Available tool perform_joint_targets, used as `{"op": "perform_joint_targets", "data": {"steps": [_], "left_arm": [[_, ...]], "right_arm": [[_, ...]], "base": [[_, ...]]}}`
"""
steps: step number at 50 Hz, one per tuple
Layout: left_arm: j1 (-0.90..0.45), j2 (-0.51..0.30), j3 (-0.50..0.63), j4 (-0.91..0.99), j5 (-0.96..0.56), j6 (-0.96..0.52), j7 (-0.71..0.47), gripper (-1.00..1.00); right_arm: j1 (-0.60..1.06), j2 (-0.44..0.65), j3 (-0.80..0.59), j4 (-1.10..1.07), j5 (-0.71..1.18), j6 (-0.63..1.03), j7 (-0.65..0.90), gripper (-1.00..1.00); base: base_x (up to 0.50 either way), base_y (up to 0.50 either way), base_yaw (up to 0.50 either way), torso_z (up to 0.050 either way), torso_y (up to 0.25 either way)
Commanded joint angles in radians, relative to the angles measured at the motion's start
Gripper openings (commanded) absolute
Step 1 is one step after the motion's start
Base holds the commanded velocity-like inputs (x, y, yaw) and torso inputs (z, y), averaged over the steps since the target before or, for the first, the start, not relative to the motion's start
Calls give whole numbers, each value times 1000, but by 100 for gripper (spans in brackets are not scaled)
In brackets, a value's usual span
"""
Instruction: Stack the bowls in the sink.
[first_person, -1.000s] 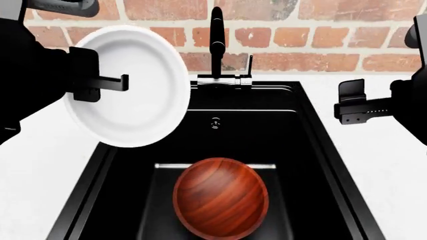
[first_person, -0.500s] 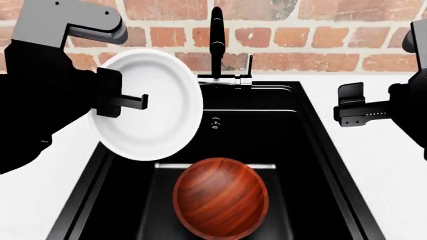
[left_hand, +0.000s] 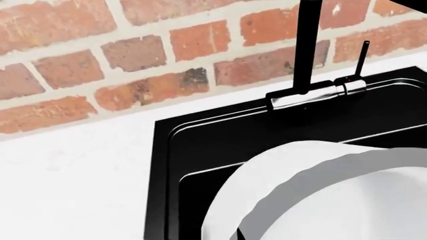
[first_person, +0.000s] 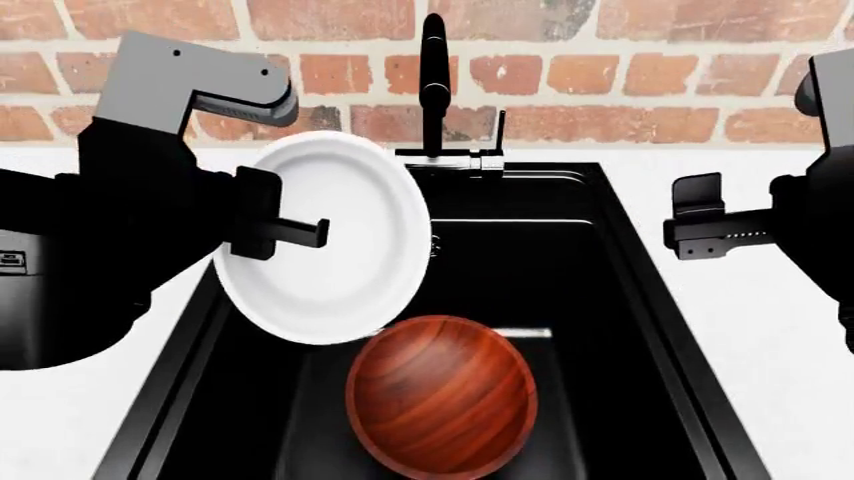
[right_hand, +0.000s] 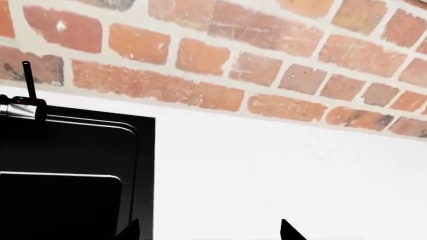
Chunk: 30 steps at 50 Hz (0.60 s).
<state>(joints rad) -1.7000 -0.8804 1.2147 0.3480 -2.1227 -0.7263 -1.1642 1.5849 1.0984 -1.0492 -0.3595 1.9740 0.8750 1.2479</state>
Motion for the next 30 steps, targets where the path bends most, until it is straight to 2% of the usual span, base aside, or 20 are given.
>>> {"op": "perform_joint_targets", "data": {"steps": [1, 30], "left_arm": [[4, 20, -27, -1, 27, 31, 17, -100], [111, 31, -61, 15, -44, 158, 64, -100]], "right_arm": [[-13, -4, -5, 2, -12, -2, -6, 100], [-26, -19, -15, 18, -33, -3, -14, 100]], "base": [[0, 0, 0, 0, 0], [0, 0, 0, 1, 1]]}}
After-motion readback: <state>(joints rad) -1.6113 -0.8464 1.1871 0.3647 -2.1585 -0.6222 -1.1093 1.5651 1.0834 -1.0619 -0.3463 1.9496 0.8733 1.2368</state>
